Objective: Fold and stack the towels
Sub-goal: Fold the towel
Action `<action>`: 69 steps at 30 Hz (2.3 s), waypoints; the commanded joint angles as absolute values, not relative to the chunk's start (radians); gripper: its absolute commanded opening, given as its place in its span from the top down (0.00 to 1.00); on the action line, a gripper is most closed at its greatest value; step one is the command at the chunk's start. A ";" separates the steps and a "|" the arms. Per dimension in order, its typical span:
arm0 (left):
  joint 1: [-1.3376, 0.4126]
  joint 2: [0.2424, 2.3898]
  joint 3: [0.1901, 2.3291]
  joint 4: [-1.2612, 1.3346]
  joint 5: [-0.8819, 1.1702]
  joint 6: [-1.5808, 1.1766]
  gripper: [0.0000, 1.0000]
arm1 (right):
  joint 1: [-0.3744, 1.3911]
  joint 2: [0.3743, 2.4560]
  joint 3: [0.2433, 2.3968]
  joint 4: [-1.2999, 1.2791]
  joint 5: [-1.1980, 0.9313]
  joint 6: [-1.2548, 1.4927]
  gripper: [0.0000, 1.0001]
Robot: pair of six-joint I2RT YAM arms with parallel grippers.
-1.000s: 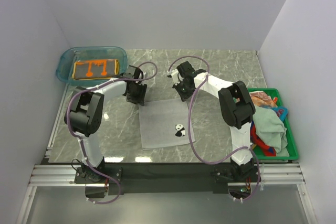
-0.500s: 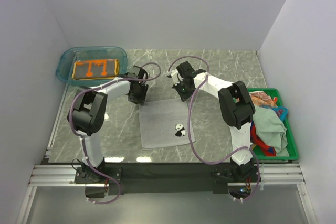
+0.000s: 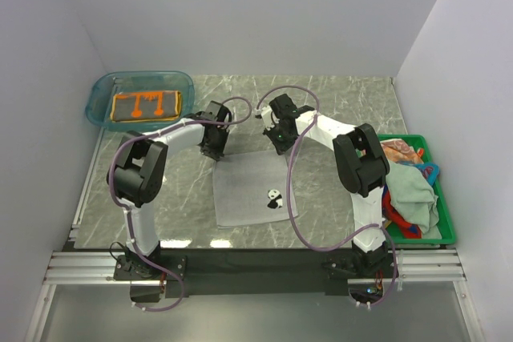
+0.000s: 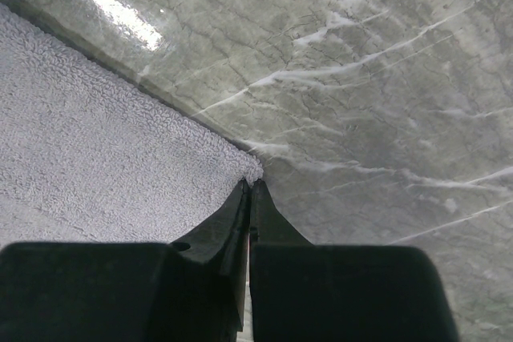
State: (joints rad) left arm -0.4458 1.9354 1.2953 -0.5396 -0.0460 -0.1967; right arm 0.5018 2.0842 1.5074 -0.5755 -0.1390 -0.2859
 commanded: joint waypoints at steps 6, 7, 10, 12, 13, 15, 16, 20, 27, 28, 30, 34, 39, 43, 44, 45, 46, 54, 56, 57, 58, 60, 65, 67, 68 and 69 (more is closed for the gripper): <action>-0.428 1.984 1.279 -0.563 -0.117 -0.198 0.99 | 0.502 2.091 1.417 -0.508 -0.041 -0.270 1.00; -0.419 1.977 1.287 -0.558 -0.120 -0.202 0.99 | 0.499 2.080 1.411 -0.500 -0.044 -0.267 1.00; -0.390 1.957 1.325 -0.526 -0.118 -0.213 0.99 | 0.486 2.033 1.388 -0.456 -0.037 -0.255 1.00; -0.376 1.965 1.364 -0.512 -0.124 -0.218 0.99 | 0.469 2.011 1.387 -0.430 -0.011 -0.241 1.00; -0.371 1.977 1.379 -0.509 -0.129 -0.218 0.99 | 0.463 2.003 1.388 -0.422 -0.002 -0.238 1.00; -0.364 1.990 1.416 -0.496 -0.126 -0.212 0.99 | 0.450 1.990 1.390 -0.391 0.032 -0.232 1.00; -0.362 2.005 1.430 -0.491 -0.127 -0.210 0.99 | 0.445 1.980 1.390 -0.382 0.038 -0.233 1.00; -0.354 2.029 1.485 -0.453 -0.136 -0.198 0.99 | 0.431 1.974 1.402 -0.328 0.098 -0.242 1.00; -0.353 1.987 1.471 -0.370 -0.141 -0.175 0.99 | 0.430 1.954 1.433 -0.307 0.184 -0.272 1.00; -0.353 1.958 1.460 -0.348 -0.137 -0.172 0.99 | 0.430 1.933 1.419 -0.301 0.181 -0.268 1.00; -0.353 1.931 1.431 -0.331 -0.130 -0.160 0.99 | 0.430 1.908 1.401 -0.275 0.176 -0.267 1.00; -0.353 1.858 1.384 -0.298 -0.123 -0.149 0.99 | 0.431 1.818 1.327 -0.223 0.176 -0.252 1.00; -0.354 1.795 1.316 -0.264 -0.091 -0.158 0.99 | 0.446 1.738 1.255 -0.184 0.186 -0.247 1.00; -0.367 1.718 1.252 -0.226 -0.080 -0.186 0.99 | 0.469 1.681 1.169 -0.158 0.230 -0.235 1.00; -0.374 1.706 1.221 -0.216 -0.078 -0.192 0.99 | 0.472 1.672 1.152 -0.140 0.238 -0.230 1.00; -0.379 1.695 1.207 -0.204 -0.078 -0.198 0.99 | 0.476 1.661 1.138 -0.134 0.244 -0.227 1.00; -0.385 1.674 1.183 -0.199 -0.080 -0.213 0.99 | 0.483 1.645 1.111 -0.126 0.262 -0.218 1.00; -0.463 1.595 1.040 -0.158 -0.144 -0.301 0.99 | 0.540 1.549 0.970 -0.058 0.334 -0.155 1.00; -0.478 1.572 1.000 -0.153 -0.159 -0.333 0.99 | 0.552 1.531 0.942 -0.060 0.350 -0.138 1.00; -0.482 1.563 0.985 -0.150 -0.170 -0.344 0.99 | 0.555 1.526 0.931 -0.060 0.362 -0.134 1.00; -0.485 1.543 0.971 -0.150 -0.195 -0.356 0.99 | 0.558 1.514 0.911 -0.060 0.364 -0.123 1.00; -0.486 1.519 0.931 -0.152 -0.210 -0.391 0.99 | 0.569 1.497 0.890 -0.055 0.380 -0.112 1.00; -0.492 1.485 0.876 -0.169 -0.244 -0.462 0.99 | 0.603 1.434 0.824 -0.035 0.423 -0.081 1.00; -0.499 1.471 0.861 -0.178 -0.244 -0.483 0.99 | 0.618 1.418 0.810 -0.037 0.452 -0.071 1.00; -0.506 1.465 0.856 -0.181 -0.247 -0.492 0.99 | 0.623 1.414 0.807 -0.050 0.456 -0.063 1.00; -0.509 1.460 0.853 -0.187 -0.250 -0.500 0.99 | 0.630 1.410 0.805 -0.055 0.465 -0.055 1.00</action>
